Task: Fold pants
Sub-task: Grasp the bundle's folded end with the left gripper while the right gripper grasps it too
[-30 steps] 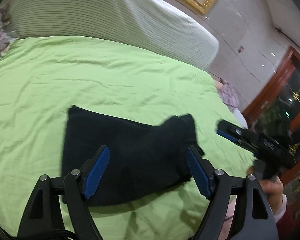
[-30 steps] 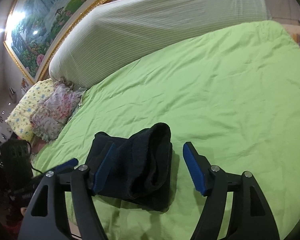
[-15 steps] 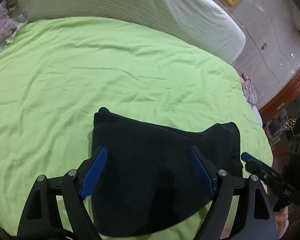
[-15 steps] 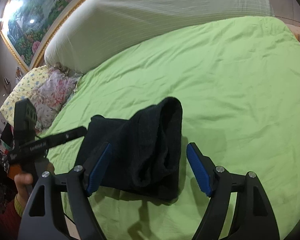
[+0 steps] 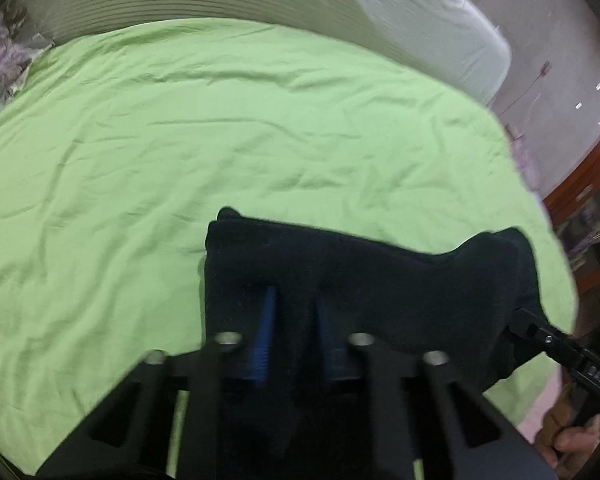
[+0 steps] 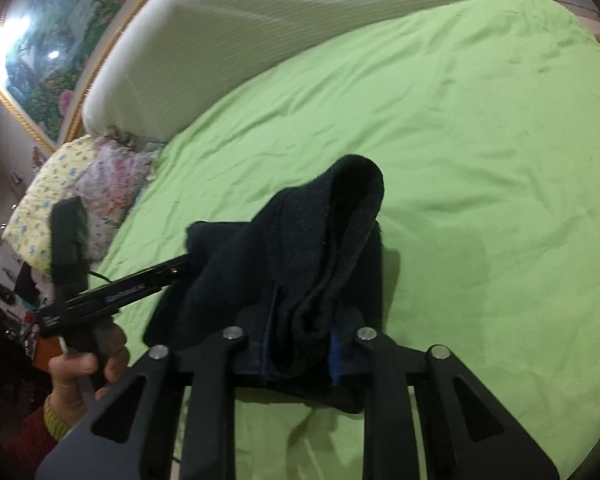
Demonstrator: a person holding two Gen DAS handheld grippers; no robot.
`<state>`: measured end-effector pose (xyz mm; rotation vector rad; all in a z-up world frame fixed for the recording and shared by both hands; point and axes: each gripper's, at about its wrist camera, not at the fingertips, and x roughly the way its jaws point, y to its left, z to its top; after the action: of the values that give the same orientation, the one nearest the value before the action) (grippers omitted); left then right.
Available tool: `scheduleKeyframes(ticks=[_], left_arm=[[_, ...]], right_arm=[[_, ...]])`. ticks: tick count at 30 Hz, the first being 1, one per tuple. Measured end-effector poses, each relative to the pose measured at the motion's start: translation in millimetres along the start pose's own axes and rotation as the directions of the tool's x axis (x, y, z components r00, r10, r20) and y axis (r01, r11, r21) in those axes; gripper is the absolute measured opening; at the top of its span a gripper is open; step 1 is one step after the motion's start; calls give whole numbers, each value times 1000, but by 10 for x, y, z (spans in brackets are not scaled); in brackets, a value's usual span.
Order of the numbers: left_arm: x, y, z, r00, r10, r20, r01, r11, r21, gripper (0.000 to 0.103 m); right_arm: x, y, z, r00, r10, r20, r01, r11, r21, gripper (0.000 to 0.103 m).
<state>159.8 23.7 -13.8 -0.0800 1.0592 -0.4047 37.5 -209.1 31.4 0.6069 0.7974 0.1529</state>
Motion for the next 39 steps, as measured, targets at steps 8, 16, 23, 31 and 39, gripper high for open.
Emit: scheduleKeyframes(ticks=[8,16,23,31,39], left_arm=[[26,139,-78,999,-32,-5,32,999,10,9],[74,179,-106,1000,-24,0,24,1000,6,10],[-221,75,-200,999,33,24,-34,999,33,36],[-398,-31,-181,993,79,88,-78,997,-17,76],[-31,259,-239,987,155,-31,-157,985,-67,75]], right_arm=[[38,-416,-290,998,54,-45,-49,994,97,18],[6,-276,-170,999,-14,-43,15,1000,26,31],[-374,-142,-10,992,-79,98,80,997,-16,79],[-63,-96,145,990,-114,78,114,993,8,79],[40,-542,-89,968,-249,0,249,968,41,82]])
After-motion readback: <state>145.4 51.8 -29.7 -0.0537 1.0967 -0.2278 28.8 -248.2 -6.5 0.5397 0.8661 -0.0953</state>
